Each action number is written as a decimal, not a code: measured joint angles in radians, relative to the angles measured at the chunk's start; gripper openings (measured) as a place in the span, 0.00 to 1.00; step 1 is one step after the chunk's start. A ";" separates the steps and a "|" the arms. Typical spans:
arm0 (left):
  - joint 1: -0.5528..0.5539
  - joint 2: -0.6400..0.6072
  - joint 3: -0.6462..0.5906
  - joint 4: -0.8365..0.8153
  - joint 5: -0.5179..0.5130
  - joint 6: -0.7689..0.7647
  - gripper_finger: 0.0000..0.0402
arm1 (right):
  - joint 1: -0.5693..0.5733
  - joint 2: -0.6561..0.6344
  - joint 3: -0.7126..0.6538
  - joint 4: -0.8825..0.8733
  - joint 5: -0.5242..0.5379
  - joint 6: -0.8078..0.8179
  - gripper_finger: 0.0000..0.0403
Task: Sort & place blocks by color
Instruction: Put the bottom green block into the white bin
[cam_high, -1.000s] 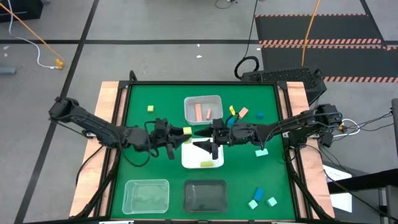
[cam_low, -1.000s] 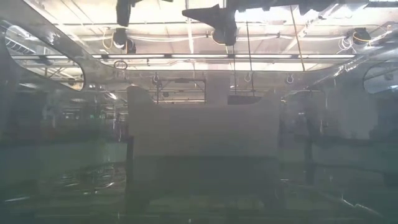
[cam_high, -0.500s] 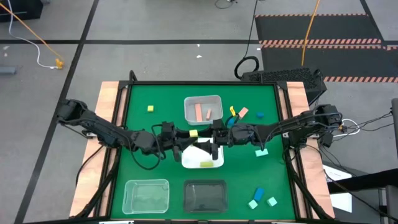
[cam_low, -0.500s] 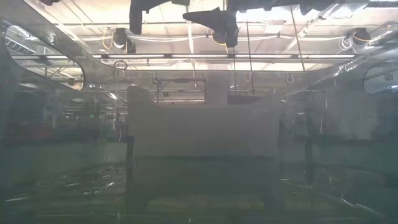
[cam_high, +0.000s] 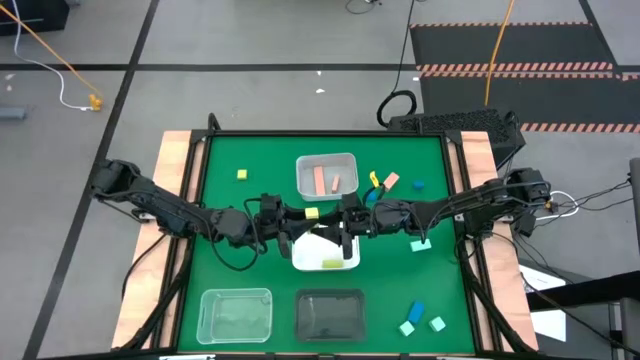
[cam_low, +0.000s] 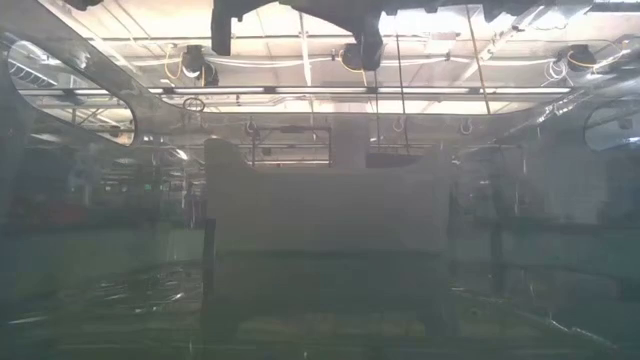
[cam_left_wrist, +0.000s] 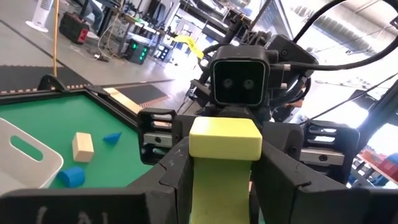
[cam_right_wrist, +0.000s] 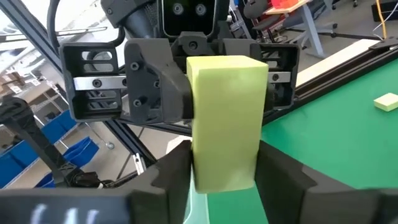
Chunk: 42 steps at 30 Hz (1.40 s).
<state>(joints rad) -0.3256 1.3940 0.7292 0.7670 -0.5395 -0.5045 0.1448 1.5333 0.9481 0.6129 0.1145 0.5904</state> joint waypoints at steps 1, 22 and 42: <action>0.000 -0.001 0.000 0.000 0.004 0.000 0.32 | 0.000 0.000 0.000 0.003 -0.008 0.001 0.31; 0.000 0.000 0.000 -0.003 0.007 -0.082 0.74 | 0.000 -0.031 0.000 -0.143 -0.038 0.057 0.29; 0.016 0.000 0.000 -0.004 -0.011 -0.082 0.70 | 0.109 -0.087 -0.001 -0.406 0.014 0.096 0.29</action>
<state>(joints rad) -0.3093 1.3937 0.7288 0.7626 -0.5507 -0.5866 0.2535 1.4460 0.9474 0.2071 0.1289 0.6869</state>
